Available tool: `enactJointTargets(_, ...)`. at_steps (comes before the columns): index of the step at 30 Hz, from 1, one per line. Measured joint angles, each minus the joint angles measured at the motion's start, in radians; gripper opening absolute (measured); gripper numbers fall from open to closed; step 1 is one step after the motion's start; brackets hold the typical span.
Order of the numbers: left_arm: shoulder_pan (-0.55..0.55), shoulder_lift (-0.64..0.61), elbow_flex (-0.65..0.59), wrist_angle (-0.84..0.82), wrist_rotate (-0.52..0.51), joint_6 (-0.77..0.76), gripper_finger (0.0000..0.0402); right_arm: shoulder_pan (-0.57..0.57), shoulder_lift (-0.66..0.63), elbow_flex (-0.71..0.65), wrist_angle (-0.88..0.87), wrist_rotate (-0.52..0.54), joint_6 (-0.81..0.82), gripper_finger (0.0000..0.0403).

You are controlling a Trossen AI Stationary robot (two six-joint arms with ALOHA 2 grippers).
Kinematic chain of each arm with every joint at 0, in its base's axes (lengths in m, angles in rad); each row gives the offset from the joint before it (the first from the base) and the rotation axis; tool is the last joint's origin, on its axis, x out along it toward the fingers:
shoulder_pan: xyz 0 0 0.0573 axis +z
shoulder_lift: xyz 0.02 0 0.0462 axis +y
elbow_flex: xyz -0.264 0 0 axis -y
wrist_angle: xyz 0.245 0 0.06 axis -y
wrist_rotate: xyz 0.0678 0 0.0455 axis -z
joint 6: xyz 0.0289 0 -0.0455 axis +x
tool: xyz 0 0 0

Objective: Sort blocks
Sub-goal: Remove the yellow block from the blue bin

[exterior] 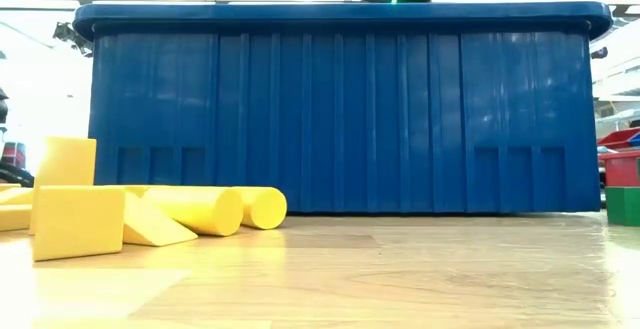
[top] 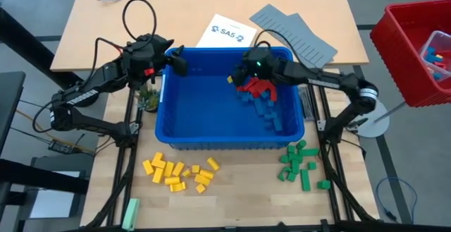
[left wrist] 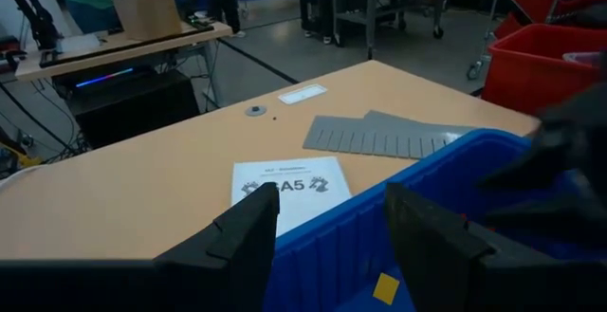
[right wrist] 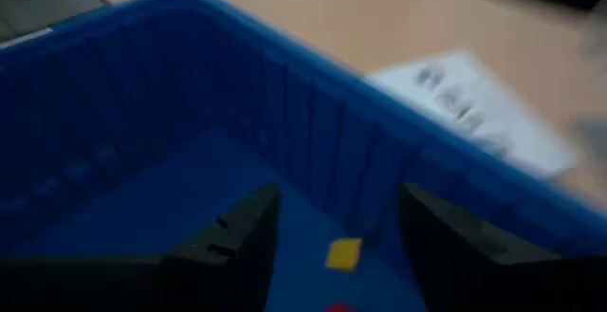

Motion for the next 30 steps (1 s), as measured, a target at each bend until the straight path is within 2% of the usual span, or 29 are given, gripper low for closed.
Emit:
enactJointTargets(4,0.000,0.000,0.000,0.002,0.000,0.000,0.0203,-0.093,0.076,0.001,-0.043,-0.170,0.084,0.0235)
enactJointTargets(10,0.000,0.000,0.000,0.009,0.000,0.000,0.0203,-0.167,0.234,0.001,-0.004,-0.336,0.158,0.0276)
enactJointTargets(19,0.000,0.000,0.000,0.032,0.000,0.000,0.0203,-0.220,0.399,0.000,0.031,-0.366,0.259,0.0261)
enactJointTargets(30,0.000,0.000,0.000,0.052,0.000,0.000,0.0203,-0.258,0.479,0.001,0.114,-0.423,0.297,0.0236)
